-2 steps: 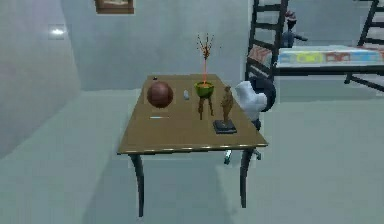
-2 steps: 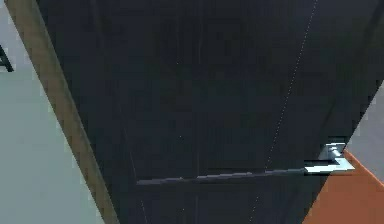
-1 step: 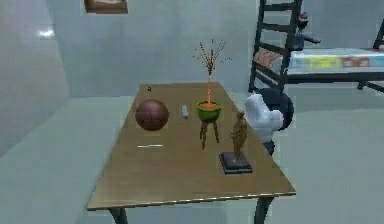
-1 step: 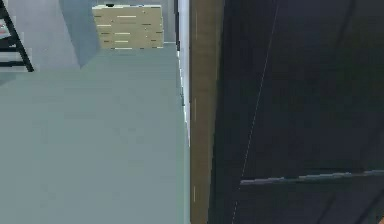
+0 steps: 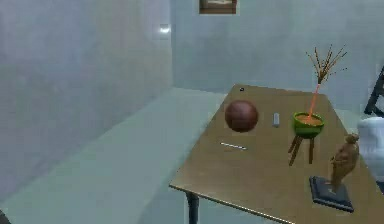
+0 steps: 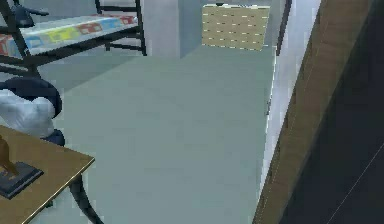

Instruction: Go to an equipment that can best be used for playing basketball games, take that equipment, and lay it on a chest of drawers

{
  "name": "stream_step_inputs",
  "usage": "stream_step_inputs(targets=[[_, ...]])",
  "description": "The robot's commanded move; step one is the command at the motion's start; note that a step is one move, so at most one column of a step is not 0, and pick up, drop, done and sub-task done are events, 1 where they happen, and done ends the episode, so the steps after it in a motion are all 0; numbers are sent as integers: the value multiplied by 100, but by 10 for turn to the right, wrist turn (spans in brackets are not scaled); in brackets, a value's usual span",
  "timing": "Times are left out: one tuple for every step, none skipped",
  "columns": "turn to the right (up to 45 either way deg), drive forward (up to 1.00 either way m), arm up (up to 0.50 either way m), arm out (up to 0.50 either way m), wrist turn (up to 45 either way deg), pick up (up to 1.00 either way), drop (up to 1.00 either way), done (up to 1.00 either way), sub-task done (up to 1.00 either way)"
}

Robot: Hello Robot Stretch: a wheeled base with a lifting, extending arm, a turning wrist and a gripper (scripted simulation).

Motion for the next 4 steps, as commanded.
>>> stream_step_inputs(targets=[[0, 40, 0, 0, 0, 0, 0, 0, 0], [-450, 0, 0, 0, 0, 0, 0, 0, 0], [-210, 0, 0, 0, 0, 0, 0, 0, 0], [450, 0, 0, 0, 0, 0, 0, 0, 0]])
